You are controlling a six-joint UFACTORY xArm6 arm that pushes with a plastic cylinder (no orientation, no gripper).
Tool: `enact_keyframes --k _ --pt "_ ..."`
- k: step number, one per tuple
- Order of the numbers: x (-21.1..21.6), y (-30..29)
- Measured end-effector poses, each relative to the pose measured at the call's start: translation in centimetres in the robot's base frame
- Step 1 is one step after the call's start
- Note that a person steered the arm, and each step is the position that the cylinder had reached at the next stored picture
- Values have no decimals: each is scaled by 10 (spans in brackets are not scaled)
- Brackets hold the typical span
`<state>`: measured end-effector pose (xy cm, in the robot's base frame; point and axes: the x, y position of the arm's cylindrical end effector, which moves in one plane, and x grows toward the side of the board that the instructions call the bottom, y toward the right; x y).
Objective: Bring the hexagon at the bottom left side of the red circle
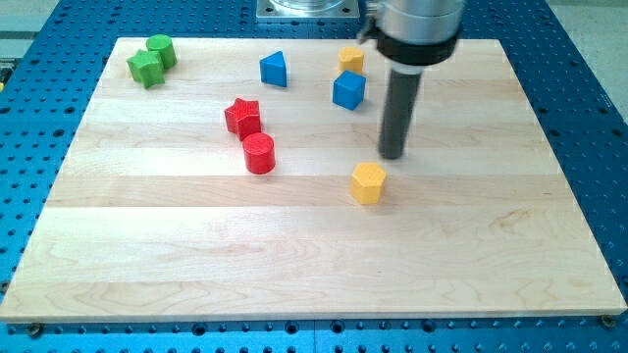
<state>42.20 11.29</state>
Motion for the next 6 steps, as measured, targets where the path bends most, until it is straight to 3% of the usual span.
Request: enact_keyframes --k 1,2,3,4,5,6 --pt "61 -9" --pt "60 -107" --pt "58 -101" --pt "56 -198" --pt "24 -186" --pt "-1 -128"
